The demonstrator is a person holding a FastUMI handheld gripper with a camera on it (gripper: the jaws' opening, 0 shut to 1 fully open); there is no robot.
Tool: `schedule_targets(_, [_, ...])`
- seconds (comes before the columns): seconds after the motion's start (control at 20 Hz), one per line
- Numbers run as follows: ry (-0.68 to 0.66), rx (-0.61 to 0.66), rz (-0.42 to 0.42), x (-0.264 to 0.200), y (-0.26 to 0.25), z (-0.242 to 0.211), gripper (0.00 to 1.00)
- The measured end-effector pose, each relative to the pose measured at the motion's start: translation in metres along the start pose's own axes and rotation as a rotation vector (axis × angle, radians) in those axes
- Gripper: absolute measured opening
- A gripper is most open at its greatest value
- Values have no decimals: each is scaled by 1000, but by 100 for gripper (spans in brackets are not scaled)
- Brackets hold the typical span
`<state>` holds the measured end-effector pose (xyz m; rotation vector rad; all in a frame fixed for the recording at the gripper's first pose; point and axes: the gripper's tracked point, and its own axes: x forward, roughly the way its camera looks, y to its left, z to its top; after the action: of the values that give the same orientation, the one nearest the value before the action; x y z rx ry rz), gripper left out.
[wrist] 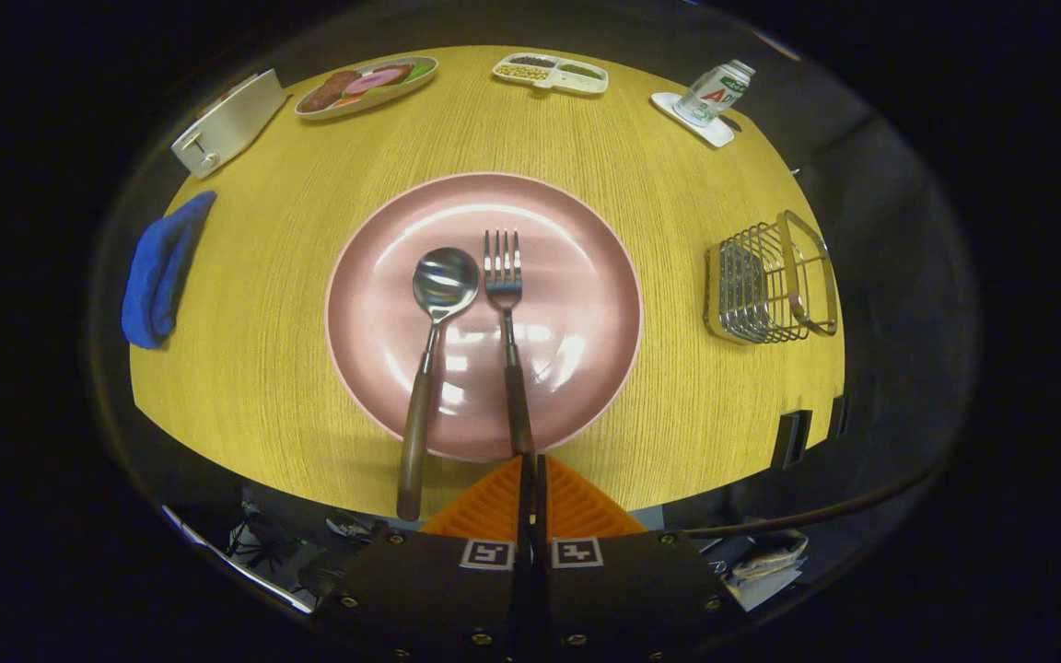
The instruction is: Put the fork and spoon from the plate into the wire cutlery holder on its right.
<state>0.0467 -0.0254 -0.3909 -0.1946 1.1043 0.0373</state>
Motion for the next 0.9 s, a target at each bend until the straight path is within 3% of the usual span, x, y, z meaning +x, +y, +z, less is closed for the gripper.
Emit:
schedule_targets(0.45, [7, 10, 16, -3, 5, 0, 2])
schedule_targets(0.55, [21, 12, -8, -3, -2, -5, 24])
schedule_targets(0.65, [30, 7, -5, -2, -1, -7, 29])
schedule_targets(0.9, [64, -19, 9, 13, 1, -16, 29])
